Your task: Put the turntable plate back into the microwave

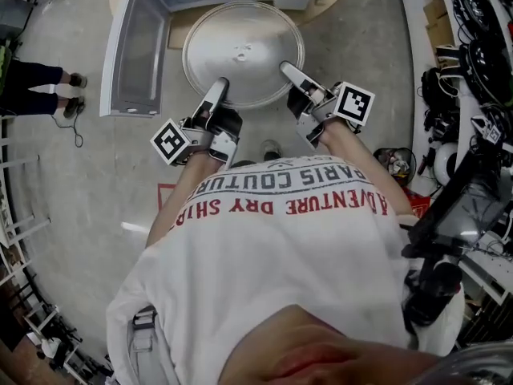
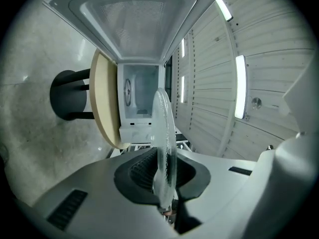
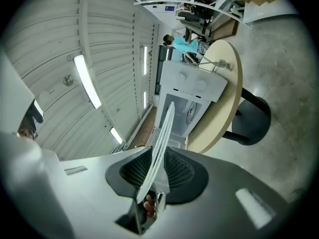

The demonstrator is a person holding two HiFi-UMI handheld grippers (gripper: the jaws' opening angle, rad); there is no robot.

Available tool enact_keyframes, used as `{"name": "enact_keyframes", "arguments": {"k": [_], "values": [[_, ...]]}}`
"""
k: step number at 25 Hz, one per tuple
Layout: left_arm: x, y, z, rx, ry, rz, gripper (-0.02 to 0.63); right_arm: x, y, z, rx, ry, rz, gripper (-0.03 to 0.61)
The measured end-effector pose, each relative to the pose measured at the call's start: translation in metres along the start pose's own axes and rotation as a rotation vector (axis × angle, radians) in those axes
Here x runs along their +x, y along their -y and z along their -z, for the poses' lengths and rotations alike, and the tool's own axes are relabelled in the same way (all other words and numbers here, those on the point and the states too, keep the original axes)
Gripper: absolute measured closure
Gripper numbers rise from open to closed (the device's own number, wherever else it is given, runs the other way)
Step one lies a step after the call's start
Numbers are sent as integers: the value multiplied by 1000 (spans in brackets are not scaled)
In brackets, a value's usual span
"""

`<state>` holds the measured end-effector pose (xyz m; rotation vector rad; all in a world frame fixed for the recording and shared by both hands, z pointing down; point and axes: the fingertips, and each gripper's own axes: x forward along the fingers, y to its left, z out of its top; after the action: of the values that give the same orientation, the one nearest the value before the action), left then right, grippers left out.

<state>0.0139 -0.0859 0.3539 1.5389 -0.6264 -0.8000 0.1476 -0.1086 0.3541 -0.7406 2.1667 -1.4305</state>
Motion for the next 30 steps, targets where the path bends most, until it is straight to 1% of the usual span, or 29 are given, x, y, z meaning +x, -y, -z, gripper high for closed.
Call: {"name": "enact_keyframes", "arguments": {"k": [3,7,11,14,19,23,27,30], "values": [[15,-2,-22,-13,43,14,583,28,4,-18,11,-14,-21,528],[25,-8,-49,-21,87,20,583,58,15,-29,21,-20,-29,528],[40,-23,-81,-39,117,17,583,93,34,-41,40,-27,-19,528],[51,-36,-101,-38,124,15,583,115,51,-47,51,-54,-2,528],[55,-56,-114,-45,146,12,583,129,73,-48,67,-63,25,528],[63,-67,-123,-19,144,-7,583,135,90,-49,75,-84,49,528],[68,-74,-127,-23,159,-8,583,134,97,-50,84,-76,48,528],[74,-86,-137,-19,176,-16,583,134,106,-51,100,-73,50,528]]}}
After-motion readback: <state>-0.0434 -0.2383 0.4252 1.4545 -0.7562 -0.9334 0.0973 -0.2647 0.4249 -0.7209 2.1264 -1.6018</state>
